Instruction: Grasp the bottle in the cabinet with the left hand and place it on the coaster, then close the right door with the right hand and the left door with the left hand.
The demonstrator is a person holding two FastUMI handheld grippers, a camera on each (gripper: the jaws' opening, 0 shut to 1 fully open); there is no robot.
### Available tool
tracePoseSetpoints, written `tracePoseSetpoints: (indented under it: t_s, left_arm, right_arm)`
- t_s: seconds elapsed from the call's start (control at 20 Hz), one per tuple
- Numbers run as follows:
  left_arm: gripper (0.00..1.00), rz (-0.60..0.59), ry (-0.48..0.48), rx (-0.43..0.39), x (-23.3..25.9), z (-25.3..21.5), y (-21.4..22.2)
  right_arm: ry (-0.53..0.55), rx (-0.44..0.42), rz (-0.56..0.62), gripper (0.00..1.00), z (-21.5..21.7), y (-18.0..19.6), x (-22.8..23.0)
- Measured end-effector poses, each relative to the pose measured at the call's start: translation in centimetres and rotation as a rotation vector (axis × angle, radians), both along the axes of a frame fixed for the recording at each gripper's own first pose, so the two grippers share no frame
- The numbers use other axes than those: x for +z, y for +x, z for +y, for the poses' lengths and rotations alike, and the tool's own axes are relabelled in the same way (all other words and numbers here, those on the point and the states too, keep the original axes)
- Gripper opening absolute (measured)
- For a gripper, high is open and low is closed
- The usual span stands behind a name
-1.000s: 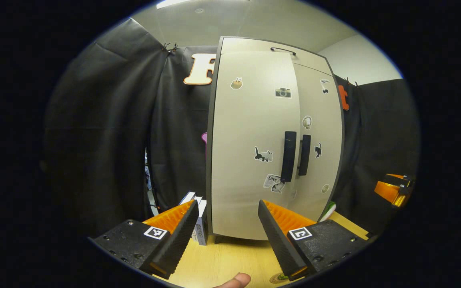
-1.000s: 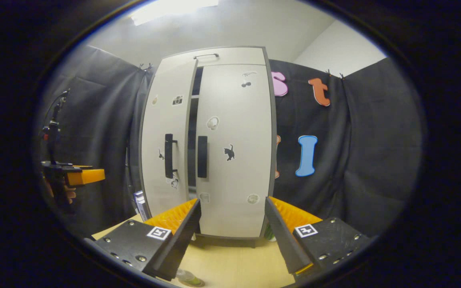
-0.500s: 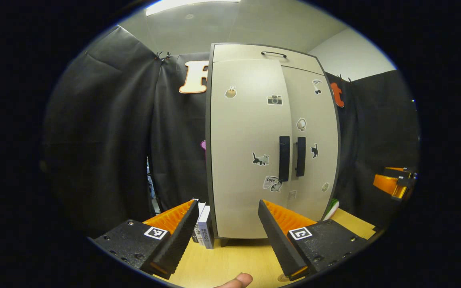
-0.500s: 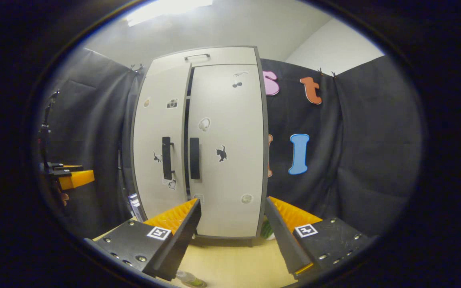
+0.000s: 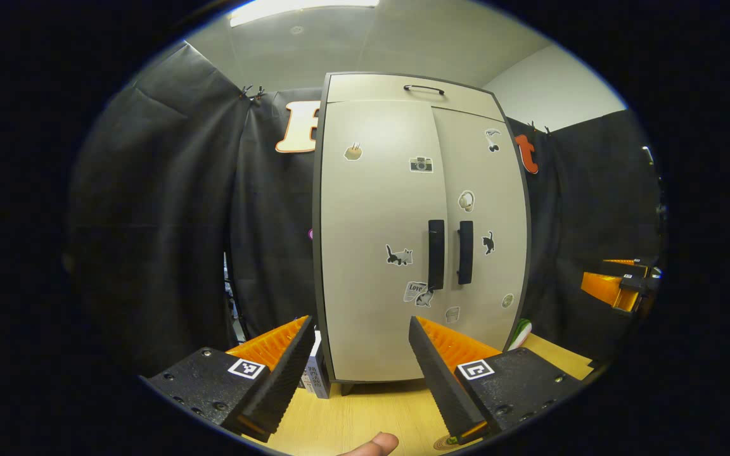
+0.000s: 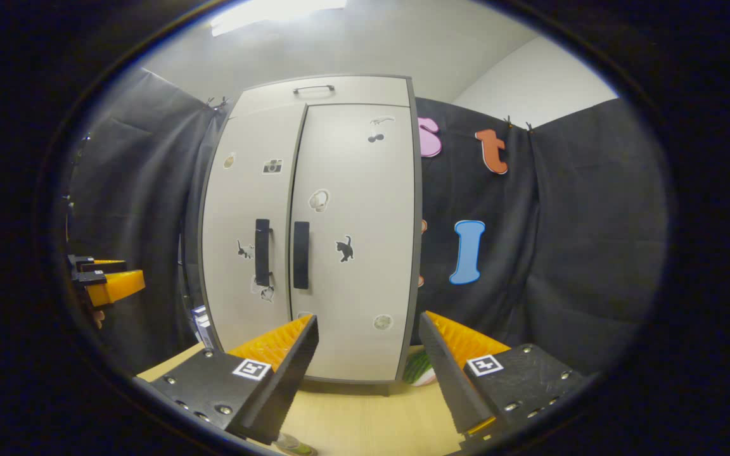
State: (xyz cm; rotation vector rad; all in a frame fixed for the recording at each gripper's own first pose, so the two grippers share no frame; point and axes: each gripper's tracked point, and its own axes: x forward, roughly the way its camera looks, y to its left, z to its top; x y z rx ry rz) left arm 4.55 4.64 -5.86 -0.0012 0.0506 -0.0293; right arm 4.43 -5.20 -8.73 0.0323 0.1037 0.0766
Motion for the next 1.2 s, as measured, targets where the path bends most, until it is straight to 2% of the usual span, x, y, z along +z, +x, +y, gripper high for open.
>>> tracePoseSetpoints:
  t_s: [0.2,0.5,0.55,0.6,0.75,0.8,0.9,1.0,1.15,1.2]
  left_arm:
    - [0.94,-0.036,0.033,0.005,0.3,0.5,0.2]
    - [0.94,-0.023,0.035,-0.038,-0.3,1.2,0.6]
    - [0.91,-0.022,0.036,-0.041,-0.5,1.4,0.6]
    - [0.94,-0.016,0.034,-0.047,-0.6,1.4,0.6]
    - [0.93,0.001,0.016,-0.081,-1.0,1.1,0.3]
    - [0.91,-0.001,0.014,-0.088,-0.9,1.0,0.2]
    - [0.94,-0.012,0.019,-0.091,-0.6,1.0,0.1]
    - [0.94,-0.022,0.017,-0.085,-0.4,0.7,0.0]
    - [0.94,-0.026,0.001,-0.074,-0.2,-0.4,-0.1]
    - [0.91,-0.025,0.000,-0.075,-0.1,-1.1,-0.2]
  right_arm:
    - [-0.020,0.011,-0.015,0.97,1.5,0.3,0.6]
    - [-0.026,0.022,-0.037,0.96,4.3,0.2,1.3]
    - [-0.026,0.021,-0.040,0.97,4.7,0.1,1.4]
    - [-0.020,0.022,-0.044,0.97,5.2,0.1,1.5]
    - [0.006,0.020,-0.039,0.97,6.2,-0.2,1.3]
    - [0.004,0.023,-0.035,0.93,6.5,-0.2,1.2]
    - [-0.022,0.031,-0.037,0.97,6.6,-0.4,1.0]
    - [-0.047,0.050,-0.043,0.93,6.4,-0.5,0.9]
    - [-0.060,0.058,-0.045,0.93,5.4,-0.4,0.5]
    - [-0.059,0.064,-0.047,0.93,5.1,-0.5,0.5]
